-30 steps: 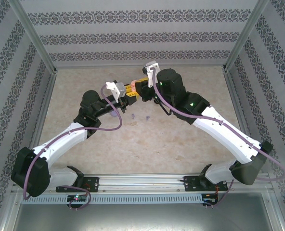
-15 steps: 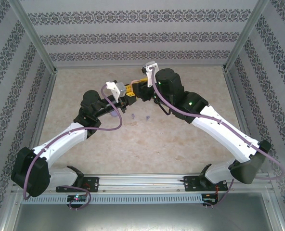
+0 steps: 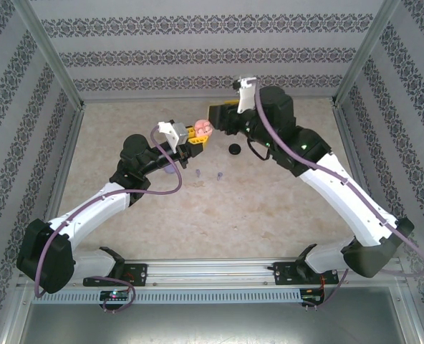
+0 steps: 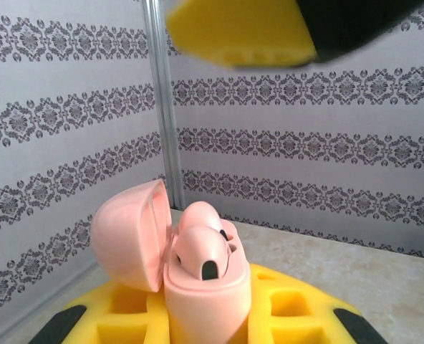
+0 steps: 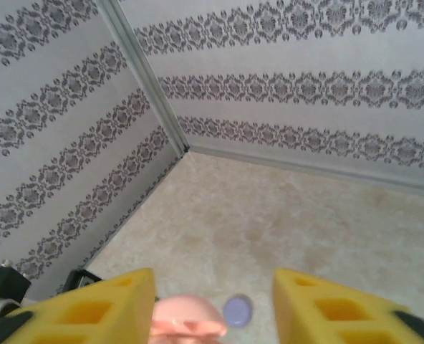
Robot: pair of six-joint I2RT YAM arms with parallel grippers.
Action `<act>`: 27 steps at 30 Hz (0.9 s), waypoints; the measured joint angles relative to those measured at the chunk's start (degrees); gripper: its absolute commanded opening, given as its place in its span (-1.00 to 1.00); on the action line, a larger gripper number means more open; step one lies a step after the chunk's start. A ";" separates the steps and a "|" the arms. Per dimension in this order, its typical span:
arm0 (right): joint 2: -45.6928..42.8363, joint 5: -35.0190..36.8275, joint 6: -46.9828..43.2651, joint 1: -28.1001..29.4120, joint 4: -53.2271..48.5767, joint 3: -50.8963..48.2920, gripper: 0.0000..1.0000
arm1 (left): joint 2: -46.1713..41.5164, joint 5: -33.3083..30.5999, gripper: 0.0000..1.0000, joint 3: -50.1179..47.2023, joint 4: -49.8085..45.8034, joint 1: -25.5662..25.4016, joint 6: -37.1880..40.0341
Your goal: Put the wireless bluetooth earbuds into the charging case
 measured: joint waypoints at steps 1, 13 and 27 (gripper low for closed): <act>0.98 -1.29 0.35 -0.98 -0.74 2.03 -0.53 | 0.07 0.61 -1.00 0.13 -0.52 0.00 0.04; 20.87 -15.96 2.73 -5.09 -10.19 16.61 -1.00 | 2.05 5.09 -1.00 3.08 -6.29 -0.90 1.51; 0.46 -16.76 4.42 -5.11 -10.05 -4.46 -0.92 | 5.35 4.72 -1.00 4.28 -7.08 -1.44 1.38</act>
